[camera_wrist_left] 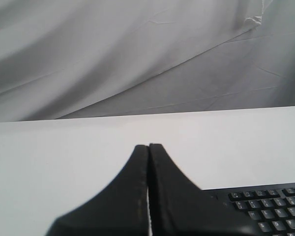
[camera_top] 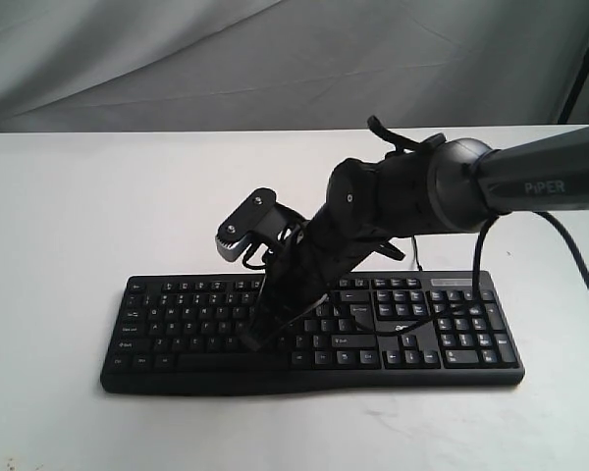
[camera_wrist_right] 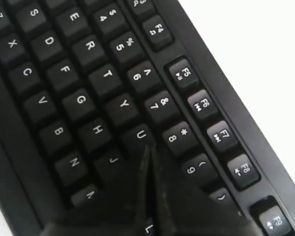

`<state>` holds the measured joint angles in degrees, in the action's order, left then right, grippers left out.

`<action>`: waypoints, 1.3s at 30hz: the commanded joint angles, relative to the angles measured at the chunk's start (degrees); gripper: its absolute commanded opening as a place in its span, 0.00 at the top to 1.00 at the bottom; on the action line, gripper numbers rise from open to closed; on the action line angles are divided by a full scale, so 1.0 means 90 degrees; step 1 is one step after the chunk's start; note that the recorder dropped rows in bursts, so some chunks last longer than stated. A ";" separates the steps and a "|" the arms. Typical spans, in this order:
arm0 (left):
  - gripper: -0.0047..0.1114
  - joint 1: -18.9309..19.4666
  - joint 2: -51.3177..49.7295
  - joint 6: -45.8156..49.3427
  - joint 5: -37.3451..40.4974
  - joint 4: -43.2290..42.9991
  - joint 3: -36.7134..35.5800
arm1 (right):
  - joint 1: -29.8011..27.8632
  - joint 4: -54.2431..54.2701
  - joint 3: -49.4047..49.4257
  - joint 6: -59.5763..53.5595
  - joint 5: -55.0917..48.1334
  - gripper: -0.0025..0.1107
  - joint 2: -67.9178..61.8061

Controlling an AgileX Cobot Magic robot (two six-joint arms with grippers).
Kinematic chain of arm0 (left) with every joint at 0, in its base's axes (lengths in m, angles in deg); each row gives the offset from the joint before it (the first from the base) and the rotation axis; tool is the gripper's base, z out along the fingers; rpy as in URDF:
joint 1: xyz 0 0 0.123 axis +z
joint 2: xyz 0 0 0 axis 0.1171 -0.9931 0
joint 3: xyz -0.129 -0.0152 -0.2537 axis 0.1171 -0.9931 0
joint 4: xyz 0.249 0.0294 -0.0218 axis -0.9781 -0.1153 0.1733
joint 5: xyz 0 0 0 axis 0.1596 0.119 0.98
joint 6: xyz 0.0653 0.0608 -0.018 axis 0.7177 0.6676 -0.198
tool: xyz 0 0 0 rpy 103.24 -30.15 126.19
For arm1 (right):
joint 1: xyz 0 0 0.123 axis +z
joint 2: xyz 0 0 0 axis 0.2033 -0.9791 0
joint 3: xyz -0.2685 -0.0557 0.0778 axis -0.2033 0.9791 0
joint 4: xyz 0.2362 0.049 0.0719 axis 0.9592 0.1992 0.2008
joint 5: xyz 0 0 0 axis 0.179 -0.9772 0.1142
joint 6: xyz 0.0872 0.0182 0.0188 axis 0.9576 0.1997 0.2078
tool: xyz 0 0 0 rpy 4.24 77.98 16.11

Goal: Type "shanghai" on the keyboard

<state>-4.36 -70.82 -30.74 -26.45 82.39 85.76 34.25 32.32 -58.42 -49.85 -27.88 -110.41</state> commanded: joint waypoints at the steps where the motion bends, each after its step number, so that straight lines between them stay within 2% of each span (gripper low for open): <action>1: 0.96 -0.0041 0.0016 -0.0017 -0.0035 0.0012 -0.0011 | 0.0011 -0.0284 0.0067 0.0079 -0.0021 0.98 0.0489; 7: 0.96 -0.0041 0.0016 -0.0017 -0.0035 0.0012 -0.0011 | 0.0011 -0.1713 0.0126 0.1348 -0.0370 0.98 0.1649; 10: 0.96 -0.0041 0.0016 -0.0017 -0.0035 0.0012 -0.0011 | 0.0011 -0.2050 0.0569 0.1803 -0.0262 0.98 0.2375; 13: 0.96 -0.0041 0.0016 -0.0017 -0.0035 0.0012 -0.0011 | 0.0011 -0.2142 0.1269 0.2143 0.0205 0.98 0.3266; 19: 0.96 -0.0041 0.0016 -0.0017 -0.0035 0.0012 -0.0011 | 0.0011 -0.2142 0.2967 0.2620 0.1926 0.98 0.5885; 21: 0.96 -0.0041 0.0016 -0.0017 -0.0035 0.0012 -0.0011 | 0.0011 -0.2142 0.3264 0.2700 0.1968 0.98 0.6800; 29: 0.96 -0.0041 0.0016 -0.0017 -0.0035 0.0012 -0.0011 | 0.0011 -0.2142 0.3325 0.2728 0.2053 0.98 0.9228; 32: 0.96 -0.0041 0.0016 -0.0017 -0.0035 0.0012 -0.0011 | -0.0028 -0.2402 0.3340 0.2771 0.1759 0.98 0.9997; 35: 0.96 -0.0041 0.0016 -0.0017 -0.0035 0.0012 -0.0011 | -0.0787 -0.2623 0.3759 0.3170 0.1461 0.98 1.0482; 39: 0.96 -0.0041 0.0016 -0.0017 -0.0035 0.0012 -0.0011 | -0.2494 -0.2634 0.4634 0.4109 0.1734 0.98 1.0844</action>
<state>-4.36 -70.82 -30.74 -26.45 82.39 85.76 19.80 9.54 -21.44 -18.05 -13.11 -14.43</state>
